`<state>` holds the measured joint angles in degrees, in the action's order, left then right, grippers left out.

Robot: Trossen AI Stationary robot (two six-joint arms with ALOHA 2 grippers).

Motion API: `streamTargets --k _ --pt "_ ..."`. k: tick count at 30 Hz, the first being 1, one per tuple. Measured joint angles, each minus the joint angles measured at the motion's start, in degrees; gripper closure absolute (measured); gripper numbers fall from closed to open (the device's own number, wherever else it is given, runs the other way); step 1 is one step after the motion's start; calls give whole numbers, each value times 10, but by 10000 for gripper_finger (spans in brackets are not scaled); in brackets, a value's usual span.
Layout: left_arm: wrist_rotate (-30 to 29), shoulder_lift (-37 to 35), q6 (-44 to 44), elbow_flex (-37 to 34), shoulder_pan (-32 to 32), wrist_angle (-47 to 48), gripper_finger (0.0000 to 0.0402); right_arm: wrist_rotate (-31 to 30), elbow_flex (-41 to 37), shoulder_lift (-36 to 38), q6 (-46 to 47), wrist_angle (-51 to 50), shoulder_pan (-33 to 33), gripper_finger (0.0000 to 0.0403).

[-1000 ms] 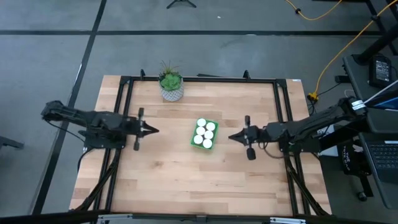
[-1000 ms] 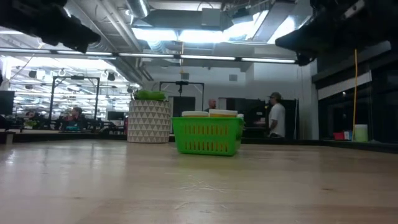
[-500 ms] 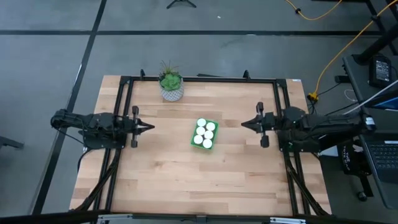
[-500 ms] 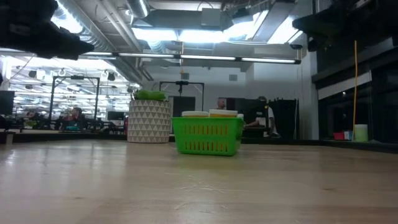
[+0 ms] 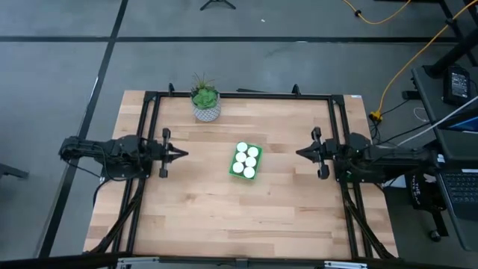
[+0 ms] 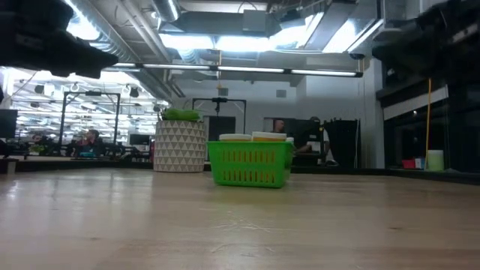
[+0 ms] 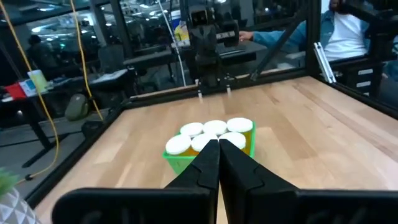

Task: Pick and place pill bottles into a basket
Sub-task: Return to Home Position

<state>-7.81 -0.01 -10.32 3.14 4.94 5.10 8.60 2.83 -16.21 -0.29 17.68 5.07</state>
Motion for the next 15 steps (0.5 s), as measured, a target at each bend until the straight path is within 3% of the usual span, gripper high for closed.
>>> streamTargets --k 6,15 --pt "29 0 13 0 -10 -7 400 3 -24 53 12 -34 10 403" --pt "13 0 22 0 -10 -1 399 10 -24 69 -24 -33 9 402"
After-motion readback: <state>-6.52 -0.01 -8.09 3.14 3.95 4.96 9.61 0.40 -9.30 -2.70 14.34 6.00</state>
